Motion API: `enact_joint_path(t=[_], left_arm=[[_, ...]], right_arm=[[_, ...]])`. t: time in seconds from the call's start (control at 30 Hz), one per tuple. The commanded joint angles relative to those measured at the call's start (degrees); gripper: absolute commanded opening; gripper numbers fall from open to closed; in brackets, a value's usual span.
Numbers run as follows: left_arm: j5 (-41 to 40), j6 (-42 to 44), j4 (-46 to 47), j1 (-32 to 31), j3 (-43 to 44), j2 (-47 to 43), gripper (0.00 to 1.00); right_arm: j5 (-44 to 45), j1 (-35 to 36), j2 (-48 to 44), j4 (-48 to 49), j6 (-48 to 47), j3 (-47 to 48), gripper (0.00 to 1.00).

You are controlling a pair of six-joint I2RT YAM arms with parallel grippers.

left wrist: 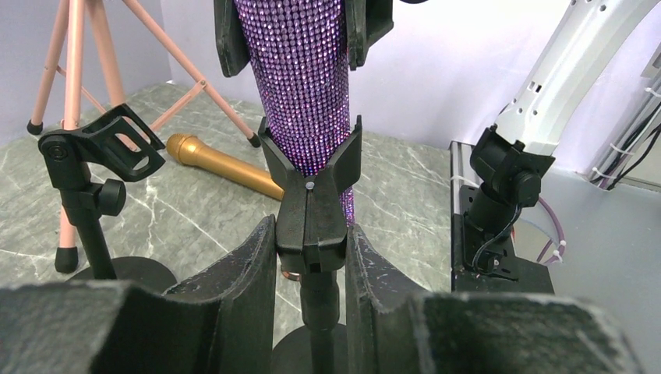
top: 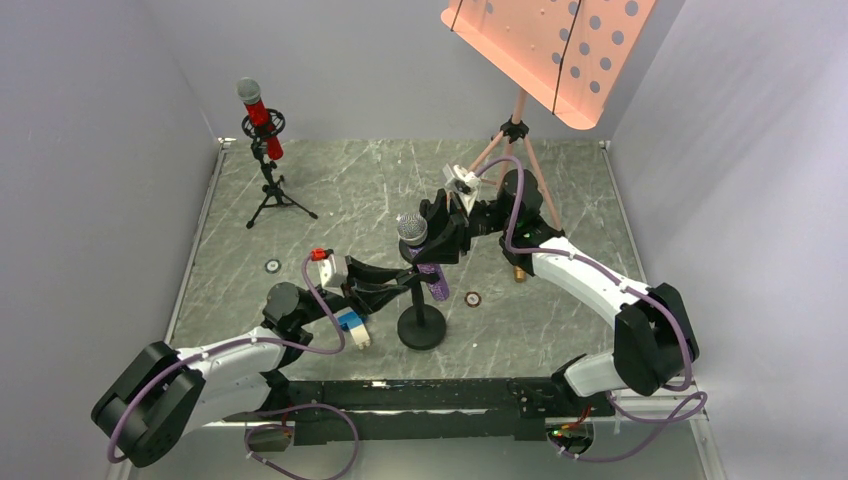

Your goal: Attach the microphones to the stand

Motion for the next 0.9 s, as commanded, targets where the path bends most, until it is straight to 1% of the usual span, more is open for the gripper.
enact_joint_path(t=[0.0, 0.13, 0.23, 0.33, 0.5, 0.6, 0.67, 0.87], left_arm=[[-1.1, -0.5, 4.0, 0.1, 2.2, -0.5, 0.34], [-2.1, -0.4, 2.7, 0.2, 2.2, -1.5, 0.55], [-2.7, -0.1, 1.6, 0.2, 2.2, -2.7, 0.66], [-3.1, 0.5, -0.3, 0.1, 2.3, -4.1, 0.73], [-3.4, 1.2, -1.9, 0.2, 2.3, -5.9, 0.84], [-2.8, 2.3, -4.4, 0.1, 2.5, -7.2, 0.85], [-2.1, 3.1, -6.4, 0.1, 2.6, -7.9, 0.84], [-1.9, 4.9, -10.5, 0.1, 2.0, -10.7, 0.85]], right_arm=[[-2.7, 0.7, -1.1, 6.4, 2.9, 0.6, 0.19], [-2.7, 0.7, -1.5, 2.1, -0.5, 0.7, 0.20], [-2.7, 0.8, -1.8, -2.4, -4.0, 1.1, 0.20], [-2.4, 1.0, -2.2, -9.1, -9.6, 1.9, 0.21], [-1.6, 1.6, -2.2, -17.2, -16.3, 3.4, 0.25], [-1.1, 1.7, -2.2, -21.3, -20.2, 4.5, 0.27], [-0.8, 1.8, -2.2, -23.7, -22.1, 5.0, 0.32], [-0.4, 2.1, -2.3, -25.3, -23.1, 5.0, 0.54]])
